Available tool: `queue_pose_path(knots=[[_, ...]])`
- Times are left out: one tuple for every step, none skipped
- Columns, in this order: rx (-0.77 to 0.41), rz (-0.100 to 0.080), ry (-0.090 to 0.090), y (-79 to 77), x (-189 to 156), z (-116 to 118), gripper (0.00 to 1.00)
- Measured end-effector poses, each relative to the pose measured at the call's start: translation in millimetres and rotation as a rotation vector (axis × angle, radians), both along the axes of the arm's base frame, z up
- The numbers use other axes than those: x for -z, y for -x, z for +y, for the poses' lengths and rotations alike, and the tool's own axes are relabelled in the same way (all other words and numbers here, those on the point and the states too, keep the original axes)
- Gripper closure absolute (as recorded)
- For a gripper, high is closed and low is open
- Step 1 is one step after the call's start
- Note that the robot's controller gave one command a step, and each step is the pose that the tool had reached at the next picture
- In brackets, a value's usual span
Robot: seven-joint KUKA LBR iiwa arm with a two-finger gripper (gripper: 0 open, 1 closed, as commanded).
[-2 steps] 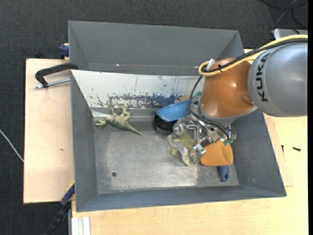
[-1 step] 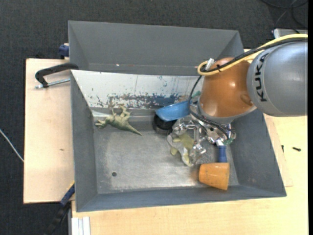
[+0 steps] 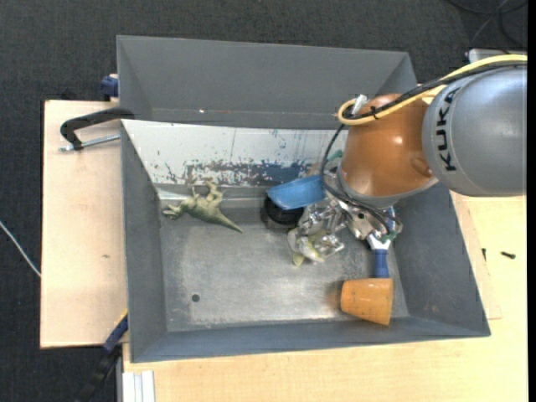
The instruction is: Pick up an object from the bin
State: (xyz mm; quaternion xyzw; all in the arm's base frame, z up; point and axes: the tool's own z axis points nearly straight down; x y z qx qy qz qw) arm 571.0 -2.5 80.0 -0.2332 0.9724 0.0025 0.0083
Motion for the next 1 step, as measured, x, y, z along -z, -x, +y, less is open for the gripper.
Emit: queue_pose_path(knots=[[0.001, 0.005, 0.006, -2.4, -24.0, 1.4, 1.0]])
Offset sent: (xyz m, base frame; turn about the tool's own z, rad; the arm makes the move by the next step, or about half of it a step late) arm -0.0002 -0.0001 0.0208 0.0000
